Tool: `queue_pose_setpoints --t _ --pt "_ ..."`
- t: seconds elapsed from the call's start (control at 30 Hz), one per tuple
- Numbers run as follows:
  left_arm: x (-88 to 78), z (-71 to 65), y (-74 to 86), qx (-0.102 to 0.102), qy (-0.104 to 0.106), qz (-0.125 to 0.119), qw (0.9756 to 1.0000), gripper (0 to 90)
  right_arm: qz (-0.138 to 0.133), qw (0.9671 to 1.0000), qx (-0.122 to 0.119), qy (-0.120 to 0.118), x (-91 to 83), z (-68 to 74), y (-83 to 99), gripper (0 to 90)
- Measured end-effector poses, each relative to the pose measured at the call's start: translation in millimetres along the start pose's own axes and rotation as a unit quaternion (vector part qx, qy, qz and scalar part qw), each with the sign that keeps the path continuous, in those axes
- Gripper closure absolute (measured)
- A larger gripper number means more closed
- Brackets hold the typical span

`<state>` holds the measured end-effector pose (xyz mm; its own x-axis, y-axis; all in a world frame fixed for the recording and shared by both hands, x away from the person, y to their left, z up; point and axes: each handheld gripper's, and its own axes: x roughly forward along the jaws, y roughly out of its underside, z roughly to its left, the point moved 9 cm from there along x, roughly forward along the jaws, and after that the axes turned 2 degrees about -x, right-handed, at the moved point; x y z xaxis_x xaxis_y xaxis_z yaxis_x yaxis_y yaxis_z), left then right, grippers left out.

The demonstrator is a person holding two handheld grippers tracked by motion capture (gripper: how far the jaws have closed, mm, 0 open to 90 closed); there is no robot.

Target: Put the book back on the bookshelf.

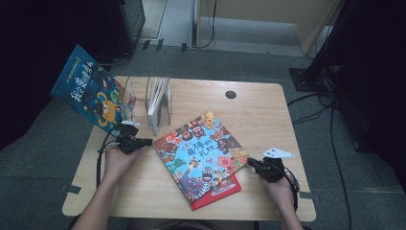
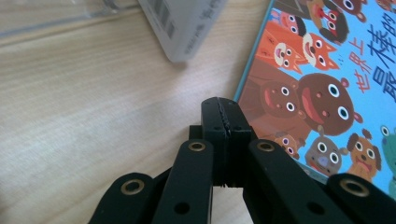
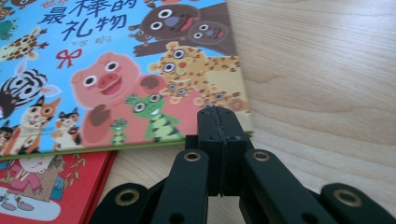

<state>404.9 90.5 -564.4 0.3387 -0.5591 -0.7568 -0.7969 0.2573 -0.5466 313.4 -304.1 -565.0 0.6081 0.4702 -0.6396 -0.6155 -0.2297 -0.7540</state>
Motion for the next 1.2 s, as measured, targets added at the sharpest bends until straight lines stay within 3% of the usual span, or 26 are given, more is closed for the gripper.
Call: queue_pose_setpoints --t 0.43,0.73,1.0,1.2 --pt "-6.4 -17.4 20.7 0.002 0.012 0.009 0.9999 90.0 0.001 1.0000 -0.003 -0.006 4.1 1.2 -3.9 90.0" --pt "-9.7 -25.4 30.5 0.002 0.021 0.014 0.9997 90.0 -0.008 0.9999 0.009 -0.001 8.4 -8.1 -9.3 90.0" --pt "-6.6 -21.9 21.5 0.008 0.015 0.006 0.9998 90.0 -0.002 1.0000 0.009 -0.002 10.9 -8.7 -12.9 90.0" --pt "1.0 -21.3 8.9 0.011 0.020 0.001 0.9998 90.0 0.006 0.9999 0.001 -0.010 9.3 -0.2 -8.1 90.0"
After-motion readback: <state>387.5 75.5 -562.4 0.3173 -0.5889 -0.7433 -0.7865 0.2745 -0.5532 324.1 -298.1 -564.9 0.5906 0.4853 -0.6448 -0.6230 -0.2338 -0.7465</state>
